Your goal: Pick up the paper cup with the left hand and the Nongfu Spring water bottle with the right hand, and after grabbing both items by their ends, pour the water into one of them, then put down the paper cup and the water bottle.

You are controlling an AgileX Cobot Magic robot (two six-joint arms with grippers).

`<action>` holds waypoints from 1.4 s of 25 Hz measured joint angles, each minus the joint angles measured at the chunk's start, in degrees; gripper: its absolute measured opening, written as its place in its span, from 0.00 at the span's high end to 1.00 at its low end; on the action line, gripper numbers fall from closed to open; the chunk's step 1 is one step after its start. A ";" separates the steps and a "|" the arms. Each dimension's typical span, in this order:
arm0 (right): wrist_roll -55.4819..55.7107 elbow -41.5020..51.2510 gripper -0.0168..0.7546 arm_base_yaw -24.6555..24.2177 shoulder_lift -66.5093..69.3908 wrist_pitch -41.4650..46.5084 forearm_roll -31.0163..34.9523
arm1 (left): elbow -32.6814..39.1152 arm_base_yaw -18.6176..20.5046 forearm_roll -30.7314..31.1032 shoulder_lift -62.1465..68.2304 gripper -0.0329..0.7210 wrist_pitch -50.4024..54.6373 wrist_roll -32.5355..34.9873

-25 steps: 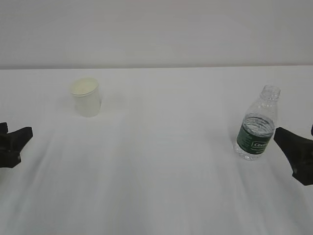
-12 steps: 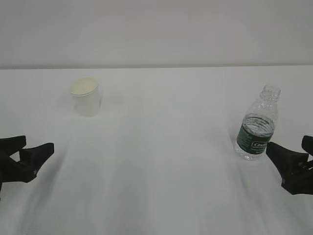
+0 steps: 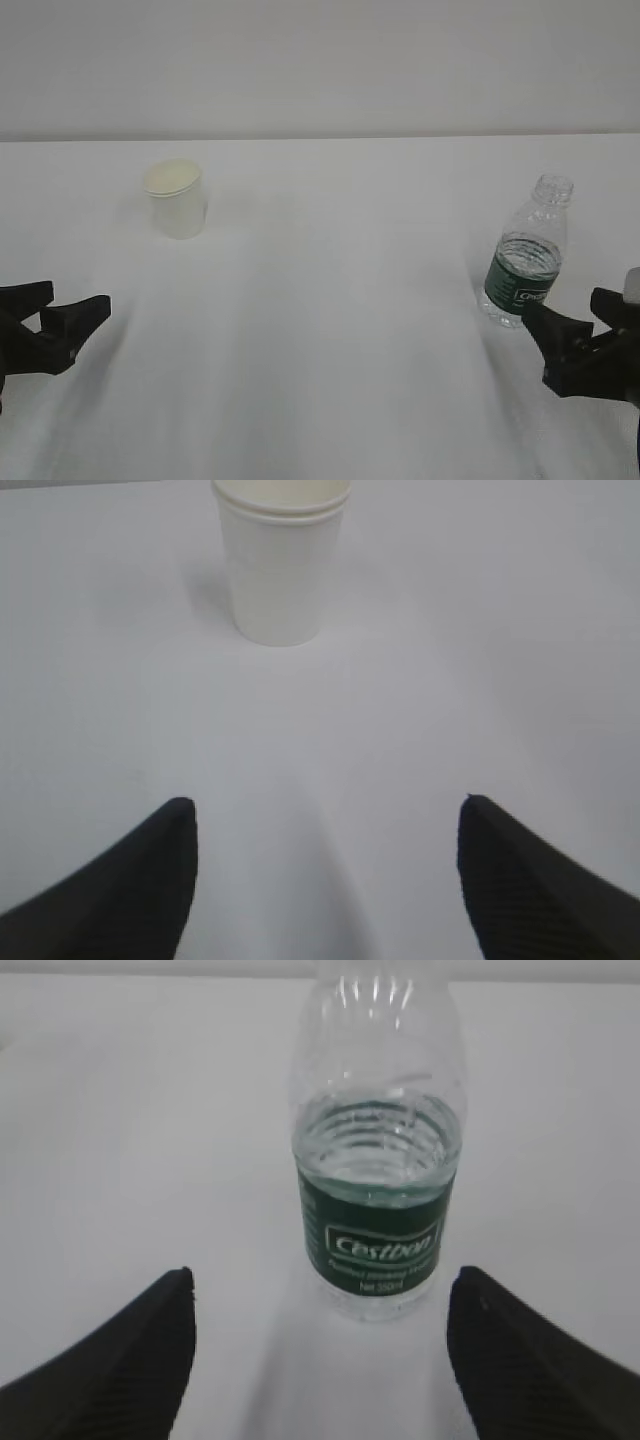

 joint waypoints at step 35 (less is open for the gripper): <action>-0.53 -7.57 0.22 0.00 10.43 -2.49 4.47 | -3.92 0.00 2.84 2.83 0.18 -0.11 0.00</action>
